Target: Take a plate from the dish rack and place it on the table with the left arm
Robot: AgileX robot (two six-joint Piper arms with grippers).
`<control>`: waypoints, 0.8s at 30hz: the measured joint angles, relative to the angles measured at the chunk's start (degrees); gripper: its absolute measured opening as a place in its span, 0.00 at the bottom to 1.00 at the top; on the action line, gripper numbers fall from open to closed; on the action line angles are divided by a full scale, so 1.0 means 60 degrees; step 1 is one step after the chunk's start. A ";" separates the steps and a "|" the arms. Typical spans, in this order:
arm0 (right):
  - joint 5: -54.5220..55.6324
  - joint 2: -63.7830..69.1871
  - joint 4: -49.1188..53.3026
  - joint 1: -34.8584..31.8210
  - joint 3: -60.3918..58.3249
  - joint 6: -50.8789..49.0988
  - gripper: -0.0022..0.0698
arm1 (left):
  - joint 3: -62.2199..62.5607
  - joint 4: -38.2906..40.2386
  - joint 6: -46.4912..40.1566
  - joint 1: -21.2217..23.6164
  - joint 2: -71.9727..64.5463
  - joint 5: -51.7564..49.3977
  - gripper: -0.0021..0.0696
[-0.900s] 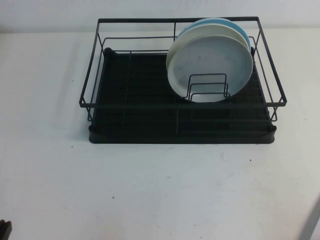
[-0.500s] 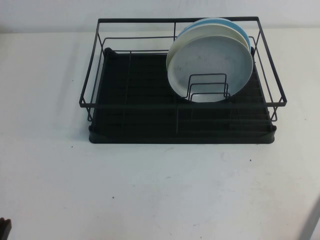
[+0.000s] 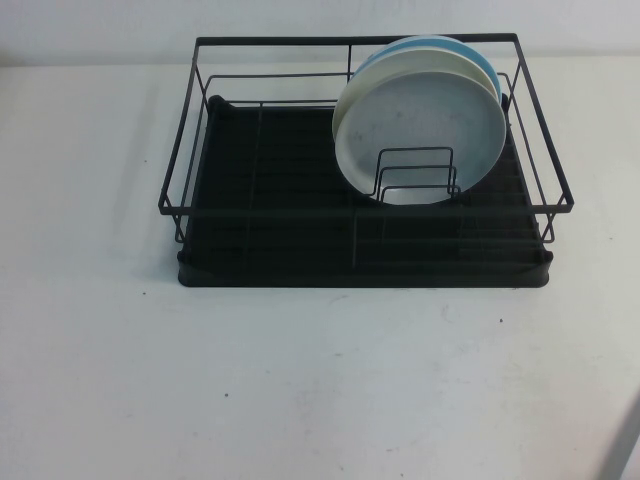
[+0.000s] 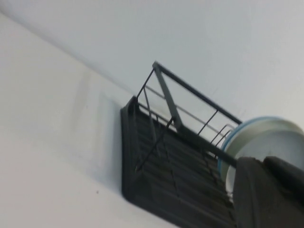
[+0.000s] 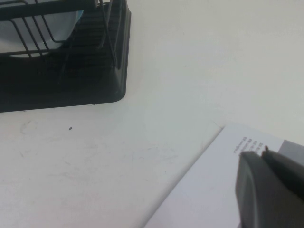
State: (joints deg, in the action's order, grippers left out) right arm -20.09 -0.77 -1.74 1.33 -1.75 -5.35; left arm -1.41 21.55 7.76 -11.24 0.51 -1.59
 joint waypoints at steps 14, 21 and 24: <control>0.0000 0.0000 0.0000 0.0000 0.0000 0.0000 0.00 | 0.0000 0.1261 0.1446 0.0000 0.0000 0.2020 0.03; 0.0000 0.0000 0.0000 0.0000 0.0000 0.0000 0.00 | 0.2906 -0.0591 0.0541 0.0000 -0.1385 -0.2295 0.02; 0.0000 0.0000 0.0000 0.0000 0.0000 0.0000 0.00 | 0.5165 -0.1132 -0.0703 0.0000 -0.3179 -0.4384 0.02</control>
State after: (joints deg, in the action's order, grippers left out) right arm -20.09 -0.77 -1.74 1.33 -1.75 -5.35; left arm 29.58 14.76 3.54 -11.24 -18.57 -27.90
